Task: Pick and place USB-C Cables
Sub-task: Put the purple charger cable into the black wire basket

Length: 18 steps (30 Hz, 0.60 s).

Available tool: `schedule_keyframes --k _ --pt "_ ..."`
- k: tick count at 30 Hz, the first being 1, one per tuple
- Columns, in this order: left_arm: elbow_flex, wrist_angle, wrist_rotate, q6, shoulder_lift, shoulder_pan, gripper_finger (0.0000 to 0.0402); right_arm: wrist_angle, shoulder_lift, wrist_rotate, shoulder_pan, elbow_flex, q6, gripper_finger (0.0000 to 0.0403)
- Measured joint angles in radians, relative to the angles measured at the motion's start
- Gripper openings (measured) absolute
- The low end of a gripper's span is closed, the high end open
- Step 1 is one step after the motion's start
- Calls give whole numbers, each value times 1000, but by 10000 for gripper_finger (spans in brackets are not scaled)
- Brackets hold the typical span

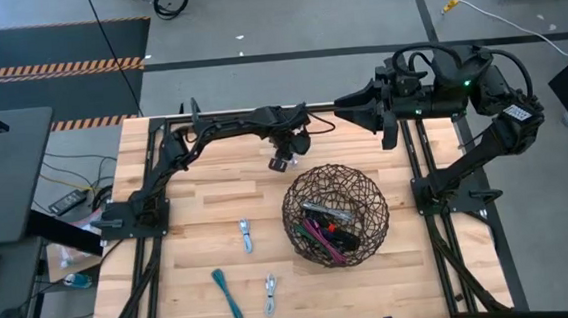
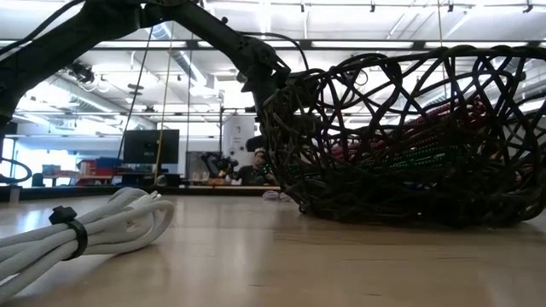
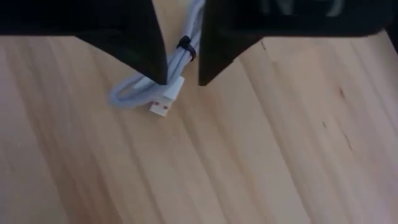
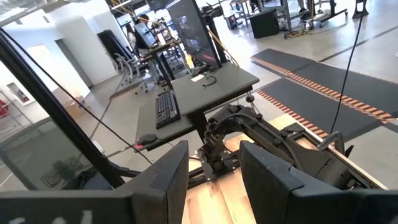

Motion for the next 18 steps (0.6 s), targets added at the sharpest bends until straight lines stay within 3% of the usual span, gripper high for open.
schedule_keyframes --k 8,18 --pt "0 -1 -27 20 0 -15 186 0 0 -7 7 0 0 149" --pt "138 -137 22 -11 -3 -19 181 0 0 -8 21 0 8 148"
